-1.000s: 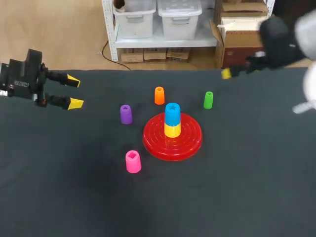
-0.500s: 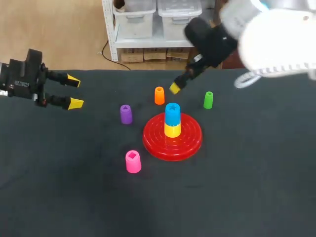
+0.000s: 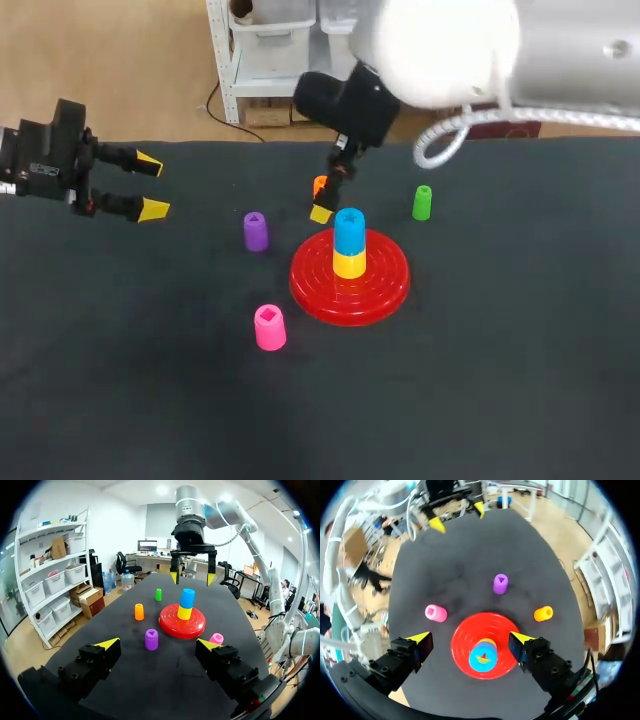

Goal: Pick up and stack the cylinders on the red base in this order: pink,purple,orange,green

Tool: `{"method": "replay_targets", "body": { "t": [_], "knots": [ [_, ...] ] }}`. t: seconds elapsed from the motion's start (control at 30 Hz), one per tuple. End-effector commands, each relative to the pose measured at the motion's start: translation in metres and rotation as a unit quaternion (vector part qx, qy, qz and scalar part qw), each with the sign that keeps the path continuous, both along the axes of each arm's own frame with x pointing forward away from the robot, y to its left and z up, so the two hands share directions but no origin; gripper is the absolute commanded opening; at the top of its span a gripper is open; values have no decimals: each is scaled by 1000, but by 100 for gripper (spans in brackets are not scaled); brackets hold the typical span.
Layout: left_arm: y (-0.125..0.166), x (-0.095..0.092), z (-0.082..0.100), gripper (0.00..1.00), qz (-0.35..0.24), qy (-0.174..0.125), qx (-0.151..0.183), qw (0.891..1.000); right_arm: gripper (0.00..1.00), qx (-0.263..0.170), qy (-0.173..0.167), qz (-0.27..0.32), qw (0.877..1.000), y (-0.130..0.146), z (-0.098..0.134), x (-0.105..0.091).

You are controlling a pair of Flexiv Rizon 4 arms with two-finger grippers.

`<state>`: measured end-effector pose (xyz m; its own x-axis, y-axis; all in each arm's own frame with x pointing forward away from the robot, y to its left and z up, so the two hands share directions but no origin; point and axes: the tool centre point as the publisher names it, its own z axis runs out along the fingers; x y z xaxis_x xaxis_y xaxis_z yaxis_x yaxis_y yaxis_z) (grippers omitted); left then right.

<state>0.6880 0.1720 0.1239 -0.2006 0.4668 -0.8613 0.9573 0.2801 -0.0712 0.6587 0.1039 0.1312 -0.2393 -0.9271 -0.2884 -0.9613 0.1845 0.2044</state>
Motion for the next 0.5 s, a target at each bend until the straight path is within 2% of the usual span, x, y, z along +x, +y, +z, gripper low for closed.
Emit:
{"method": "replay_targets", "body": {
  "t": [0.03,0.07,0.13,0.5],
  "knots": [
    [1,-2,-1,100,1,-3,-2,1000,100,-207,101,242,942,2,4,14],
    [1,-2,-1,100,1,-3,-2,1000,100,-210,105,218,947,-2,4,17],
    [1,-2,-1,100,1,-3,-2,1000,100,-156,112,169,967,-14,7,26],
    [1,-2,-1,100,1,-3,-2,1000,100,-156,112,169,967,-14,7,26]
  ]
}}
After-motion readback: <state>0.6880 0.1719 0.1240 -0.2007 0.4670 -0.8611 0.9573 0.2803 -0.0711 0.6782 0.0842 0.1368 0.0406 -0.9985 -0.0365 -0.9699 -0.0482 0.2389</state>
